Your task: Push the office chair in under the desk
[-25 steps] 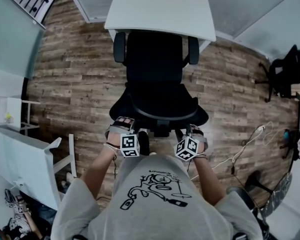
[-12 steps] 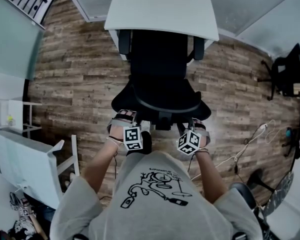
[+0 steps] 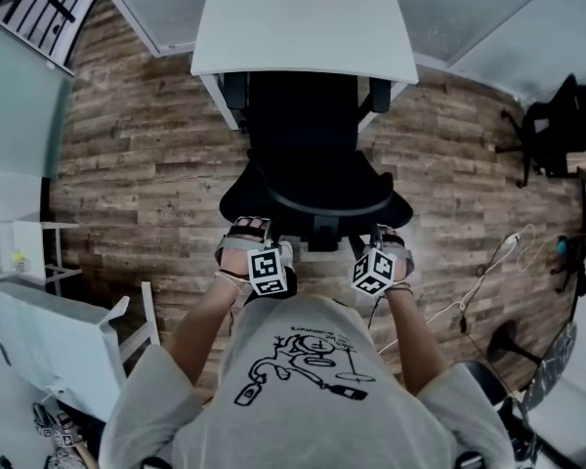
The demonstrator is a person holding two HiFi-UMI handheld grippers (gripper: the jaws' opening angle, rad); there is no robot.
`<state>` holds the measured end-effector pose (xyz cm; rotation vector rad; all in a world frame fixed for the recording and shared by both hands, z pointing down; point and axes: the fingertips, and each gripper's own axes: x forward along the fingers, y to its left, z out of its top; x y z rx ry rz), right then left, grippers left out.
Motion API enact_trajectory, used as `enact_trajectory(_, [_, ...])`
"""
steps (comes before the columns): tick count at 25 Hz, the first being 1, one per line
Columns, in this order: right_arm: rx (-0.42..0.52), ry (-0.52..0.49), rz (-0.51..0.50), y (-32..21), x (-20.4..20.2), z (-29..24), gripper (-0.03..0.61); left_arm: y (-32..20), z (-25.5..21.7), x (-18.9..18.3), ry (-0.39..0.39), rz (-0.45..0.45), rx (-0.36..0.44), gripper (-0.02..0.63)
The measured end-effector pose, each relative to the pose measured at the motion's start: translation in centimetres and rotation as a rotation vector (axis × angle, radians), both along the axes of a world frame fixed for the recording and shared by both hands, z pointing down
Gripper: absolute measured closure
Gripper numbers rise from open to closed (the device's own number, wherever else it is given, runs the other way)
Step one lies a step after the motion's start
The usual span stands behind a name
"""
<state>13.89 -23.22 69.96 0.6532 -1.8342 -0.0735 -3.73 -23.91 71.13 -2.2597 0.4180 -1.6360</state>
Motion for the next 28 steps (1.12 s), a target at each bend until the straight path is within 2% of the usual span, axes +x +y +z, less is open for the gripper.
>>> enact_trajectory(11, [0.012,-0.010,0.007,-3.9,-1.1,-0.2,0.422,-4.3,-0.2,-1.0,-0.006,-0.003,0.007,0.494])
enact_trajectory(22, [0.019,0.009,0.016,-8.1,0.3,-0.2,0.420,-8.0,-0.5,0.4,0.002,0.008,0.028,0.494])
enact_trajectory(28, [0.019,-0.012,0.023,-11.2,0.4,-0.3,0.419,-11.1,-0.5,0.5,0.002,0.002,0.021,0.488])
